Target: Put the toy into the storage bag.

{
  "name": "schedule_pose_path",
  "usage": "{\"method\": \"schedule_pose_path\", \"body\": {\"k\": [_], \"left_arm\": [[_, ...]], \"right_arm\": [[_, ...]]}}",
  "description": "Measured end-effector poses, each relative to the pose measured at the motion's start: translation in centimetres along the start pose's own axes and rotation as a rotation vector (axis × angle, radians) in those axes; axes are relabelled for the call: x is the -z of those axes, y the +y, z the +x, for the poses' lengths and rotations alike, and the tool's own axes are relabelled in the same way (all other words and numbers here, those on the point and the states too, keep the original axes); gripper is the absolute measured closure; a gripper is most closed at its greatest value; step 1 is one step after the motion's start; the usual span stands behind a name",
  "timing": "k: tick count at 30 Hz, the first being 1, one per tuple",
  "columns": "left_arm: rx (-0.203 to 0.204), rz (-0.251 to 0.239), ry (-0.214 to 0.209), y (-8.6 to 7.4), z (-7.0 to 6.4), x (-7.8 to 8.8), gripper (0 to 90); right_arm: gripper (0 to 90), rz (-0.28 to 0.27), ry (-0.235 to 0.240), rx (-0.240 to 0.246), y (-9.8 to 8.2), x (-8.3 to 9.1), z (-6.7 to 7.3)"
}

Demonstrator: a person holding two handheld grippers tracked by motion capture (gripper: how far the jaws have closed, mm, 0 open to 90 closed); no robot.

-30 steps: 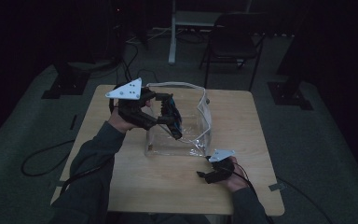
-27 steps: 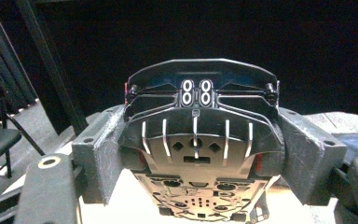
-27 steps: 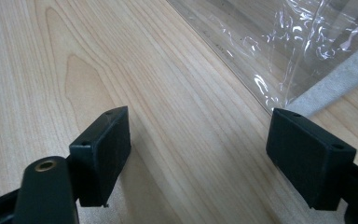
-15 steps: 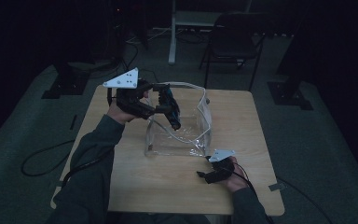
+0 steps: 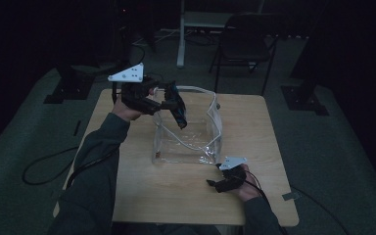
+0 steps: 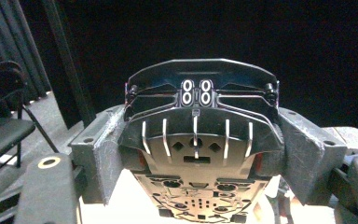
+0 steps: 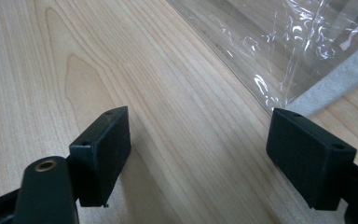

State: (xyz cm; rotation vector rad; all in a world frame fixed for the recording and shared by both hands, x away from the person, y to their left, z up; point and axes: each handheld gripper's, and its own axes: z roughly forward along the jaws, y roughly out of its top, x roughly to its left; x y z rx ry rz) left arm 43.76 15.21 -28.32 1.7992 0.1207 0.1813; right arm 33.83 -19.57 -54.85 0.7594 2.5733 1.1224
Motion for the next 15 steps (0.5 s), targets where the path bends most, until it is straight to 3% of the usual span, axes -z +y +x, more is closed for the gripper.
{"method": "schedule_pose_path", "body": {"k": [15], "left_arm": [[-0.006, 0.036, 0.002, -0.2, 1.5, 0.0, 24.6]], "right_arm": [[21.3, 0.000, 0.000, 0.001, 0.0, 0.0, 0.0]]}}
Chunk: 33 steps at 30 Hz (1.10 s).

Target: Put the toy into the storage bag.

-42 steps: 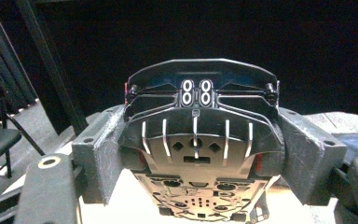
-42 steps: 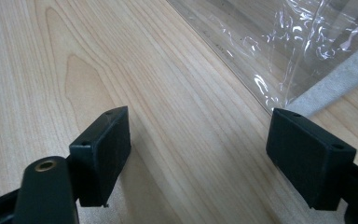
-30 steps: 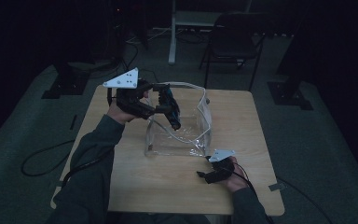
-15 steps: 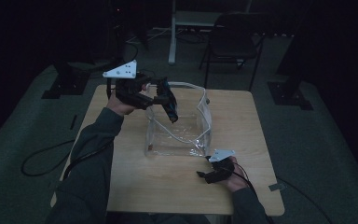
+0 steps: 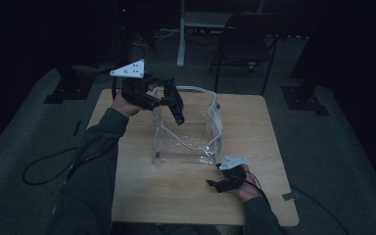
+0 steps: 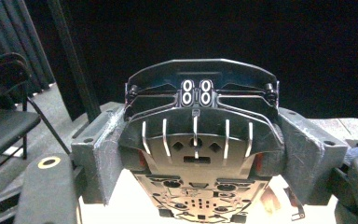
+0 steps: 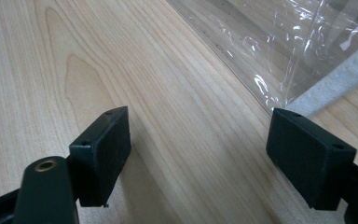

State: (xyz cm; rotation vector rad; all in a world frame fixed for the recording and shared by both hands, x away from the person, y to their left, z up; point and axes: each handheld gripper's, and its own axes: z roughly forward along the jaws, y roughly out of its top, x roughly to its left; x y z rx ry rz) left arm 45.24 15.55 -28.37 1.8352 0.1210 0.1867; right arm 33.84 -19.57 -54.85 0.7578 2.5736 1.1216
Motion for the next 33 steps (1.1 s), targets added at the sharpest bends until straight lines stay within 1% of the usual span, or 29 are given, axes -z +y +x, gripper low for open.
{"method": "schedule_pose_path", "body": {"k": [1, 4, 6, 11, 16, 19, 20, 24, 29, 32, 33], "left_arm": [[0.003, 0.008, 0.006, -0.4, 0.3, 0.0, 24.6], [0.012, 0.019, 0.014, -0.9, 0.5, 0.0, 24.6], [0.014, 0.020, 0.016, -1.0, 0.5, 0.0, 24.6], [0.024, 0.042, 0.028, -1.7, 0.9, 0.1, 24.6], [0.046, 0.056, 0.039, -2.7, 1.3, 0.2, 24.6], [0.049, 0.063, 0.060, -3.2, 1.4, 0.4, 24.6], [0.054, 0.064, 0.057, -3.3, 1.5, 0.4, 24.6], [0.060, 0.072, 0.068, -3.6, 1.7, 0.6, 24.6], [0.061, 0.100, 0.093, -4.0, 2.0, 0.8, 24.6], [0.065, 0.103, 0.095, -4.1, 2.1, 0.8, 24.6], [0.074, 0.110, 0.103, -4.6, 2.3, 0.8, 24.6]], "right_arm": [[21.3, 0.001, 0.000, 0.000, 0.0, 0.0, 0.0], [21.3, 0.000, 0.001, -0.003, 0.0, 0.0, 0.0], [21.3, 0.000, 0.001, -0.003, 0.0, 0.0, 0.0], [21.3, 0.000, 0.000, -0.001, 0.0, 0.0, 0.0], [21.3, 0.000, 0.000, -0.002, 0.0, 0.0, 0.0], [21.3, 0.000, 0.000, -0.002, 0.0, 0.0, 0.0], [21.4, -0.001, 0.000, -0.001, 0.0, 0.0, 0.0], [21.3, 0.000, 0.000, -0.002, 0.0, 0.0, 0.0], [21.3, 0.000, 0.000, -0.001, 0.0, 0.0, 0.0], [21.4, 0.000, 0.000, -0.002, 0.0, 0.0, 0.0], [21.4, 0.000, 0.000, 0.000, 0.0, 0.0, 0.0]]}}
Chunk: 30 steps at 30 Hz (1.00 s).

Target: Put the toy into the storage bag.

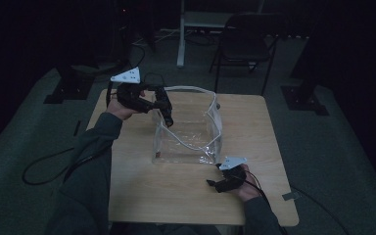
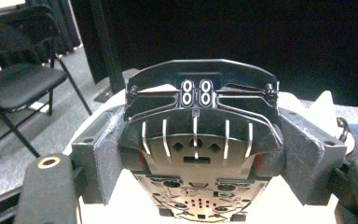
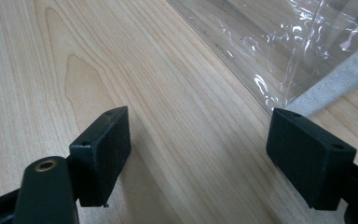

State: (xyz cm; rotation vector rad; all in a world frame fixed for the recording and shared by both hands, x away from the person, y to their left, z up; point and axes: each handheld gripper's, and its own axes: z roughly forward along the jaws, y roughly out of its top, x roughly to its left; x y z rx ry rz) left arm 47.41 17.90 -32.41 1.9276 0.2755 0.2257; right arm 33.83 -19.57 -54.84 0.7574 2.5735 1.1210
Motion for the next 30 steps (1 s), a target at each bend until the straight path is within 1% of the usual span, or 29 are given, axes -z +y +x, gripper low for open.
{"method": "schedule_pose_path", "body": {"k": [1, 2, 5, 8, 10, 14, 18, 21, 23, 26, 30], "left_arm": [[0.003, 0.006, 0.006, -0.2, 0.1, 0.0, 24.6], [0.006, 0.023, 0.015, -0.6, 0.2, -0.1, 24.6], [0.010, 0.042, 0.025, -1.1, 0.3, 0.0, 24.6], [0.010, 0.052, 0.023, -1.3, 0.5, 0.2, 24.6], [0.010, 0.062, 0.032, -1.4, 0.5, 0.4, 24.6], [0.002, 0.090, 0.036, -1.6, 0.5, 0.5, 24.6], [0.012, 0.097, 0.036, -1.9, 0.6, 0.6, 24.6], [0.012, 0.109, 0.038, -2.0, 0.7, 0.6, 24.6], [0.010, 0.128, 0.040, -2.2, 0.7, 0.4, 24.6], [0.010, 0.142, 0.040, -2.5, 0.7, 0.2, 24.6], [0.025, 0.142, 0.038, -2.9, 0.9, 0.1, 24.6]], "right_arm": [[21.4, 0.000, 0.000, 0.000, 0.0, 0.0, 0.0], [21.4, 0.000, 0.000, 0.001, 0.0, 0.0, 0.0], [21.4, 0.000, 0.000, 0.000, 0.0, 0.0, 0.0], [21.4, 0.001, 0.000, -0.002, 0.0, 0.0, 0.0], [21.4, 0.001, 0.000, -0.002, 0.0, 0.0, 0.0], [21.4, 0.000, 0.000, -0.001, 0.0, 0.0, 0.0], [21.4, 0.000, 0.000, -0.001, 0.0, 0.0, 0.0], [21.4, 0.000, 0.000, -0.001, 0.0, 0.0, 0.0], [21.4, 0.000, 0.000, -0.001, 0.0, 0.0, 0.0], [21.4, 0.000, 0.000, -0.001, 0.0, 0.0, 0.0], [21.4, 0.000, 0.000, 0.000, 0.0, 0.0, 0.0]]}}
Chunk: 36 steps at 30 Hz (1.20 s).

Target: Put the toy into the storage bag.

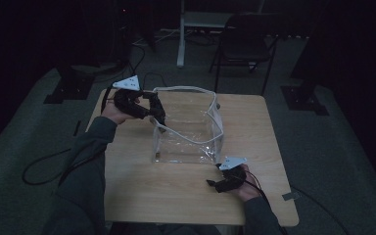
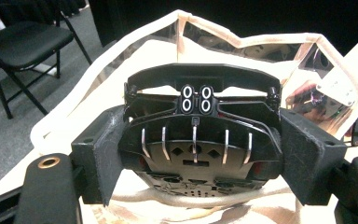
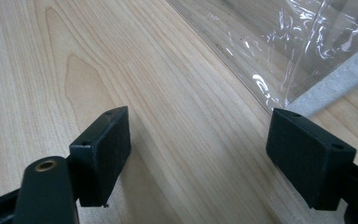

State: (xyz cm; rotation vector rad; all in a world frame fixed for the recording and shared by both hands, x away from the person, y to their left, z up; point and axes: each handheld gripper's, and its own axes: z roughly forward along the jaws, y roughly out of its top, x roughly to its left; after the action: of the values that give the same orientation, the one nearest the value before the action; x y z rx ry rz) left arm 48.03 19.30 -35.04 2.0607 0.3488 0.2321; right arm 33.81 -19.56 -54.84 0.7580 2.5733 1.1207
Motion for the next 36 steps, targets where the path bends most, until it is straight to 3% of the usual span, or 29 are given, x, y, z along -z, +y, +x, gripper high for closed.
{"method": "schedule_pose_path", "body": {"k": [18, 36], "left_arm": [[0.006, 0.016, 0.010, -0.3, 0.7, -0.1, 24.6], [0.013, 0.020, 0.057, 0.3, 1.6, 0.7, 24.6]], "right_arm": [[21.3, 0.000, 0.002, -0.001, 0.0, 0.0, 0.1], [21.2, 0.001, 0.007, -0.001, 0.0, 0.0, 0.1]]}}
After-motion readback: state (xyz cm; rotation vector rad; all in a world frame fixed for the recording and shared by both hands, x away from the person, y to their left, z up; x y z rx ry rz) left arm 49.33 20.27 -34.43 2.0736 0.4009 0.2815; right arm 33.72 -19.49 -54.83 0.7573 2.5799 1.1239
